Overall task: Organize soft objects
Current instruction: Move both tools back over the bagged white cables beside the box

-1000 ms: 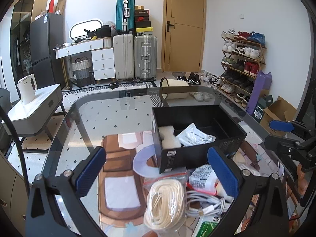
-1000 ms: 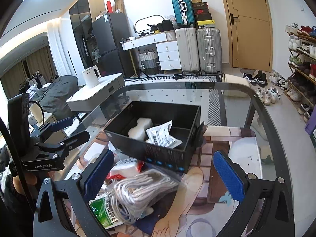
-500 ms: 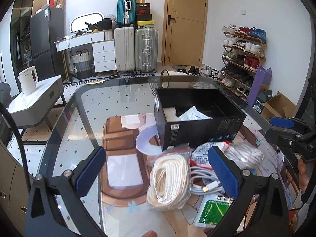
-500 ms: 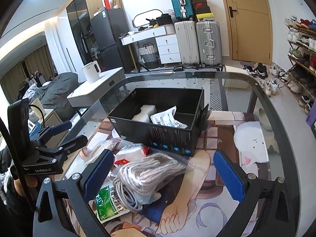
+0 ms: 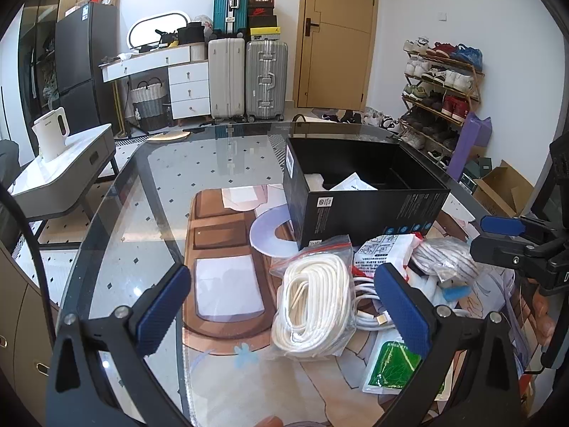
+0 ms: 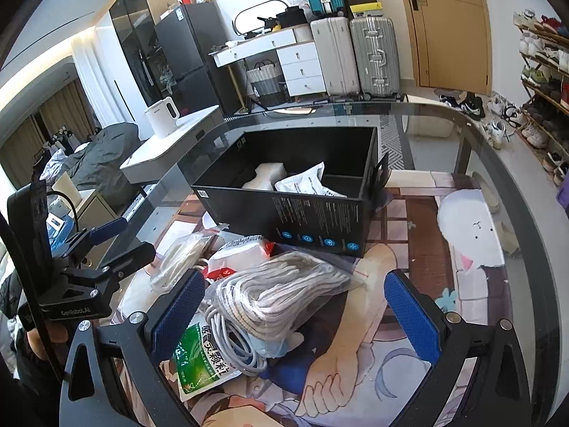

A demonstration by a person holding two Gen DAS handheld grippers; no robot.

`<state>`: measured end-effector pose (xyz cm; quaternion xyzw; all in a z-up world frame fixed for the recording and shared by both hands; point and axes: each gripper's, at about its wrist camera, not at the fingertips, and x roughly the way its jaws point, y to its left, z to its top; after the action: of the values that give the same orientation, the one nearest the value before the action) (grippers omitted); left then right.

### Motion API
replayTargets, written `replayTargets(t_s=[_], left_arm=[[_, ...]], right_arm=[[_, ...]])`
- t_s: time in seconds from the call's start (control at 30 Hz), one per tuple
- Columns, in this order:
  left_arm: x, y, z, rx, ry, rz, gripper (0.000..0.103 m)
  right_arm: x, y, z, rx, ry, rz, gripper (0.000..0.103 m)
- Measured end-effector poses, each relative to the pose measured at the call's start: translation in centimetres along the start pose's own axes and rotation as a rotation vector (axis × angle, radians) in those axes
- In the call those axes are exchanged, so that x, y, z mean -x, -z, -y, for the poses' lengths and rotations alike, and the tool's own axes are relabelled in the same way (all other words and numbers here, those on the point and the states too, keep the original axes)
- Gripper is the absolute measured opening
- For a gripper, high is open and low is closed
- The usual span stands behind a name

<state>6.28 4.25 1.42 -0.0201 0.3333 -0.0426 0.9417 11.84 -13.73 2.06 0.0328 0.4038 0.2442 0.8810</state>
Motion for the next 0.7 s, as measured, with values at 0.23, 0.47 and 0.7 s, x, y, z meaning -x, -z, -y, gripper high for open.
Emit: replayTargets(t_s=[0.23,0.47,0.7], left_arm=[[-0.4,0.1,-0.2,0.003,-0.004,-0.007,0.103],[-0.8,0.3,-0.2,-0.006,-0.008,-0.016,0.103],[-1.3,0.4,-0.1,-0.005,-0.007,-0.027,0.103]], right_arm=[[-1.0,-0.6,-0.3,-0.013,0.012,-0.02,0.102],[-2.6,-1.4,-0.7,-0.009,0.031,-0.056,0.102],[-4.1,-0.9,0.0,-0.019,0.046,-0.105,0.102]])
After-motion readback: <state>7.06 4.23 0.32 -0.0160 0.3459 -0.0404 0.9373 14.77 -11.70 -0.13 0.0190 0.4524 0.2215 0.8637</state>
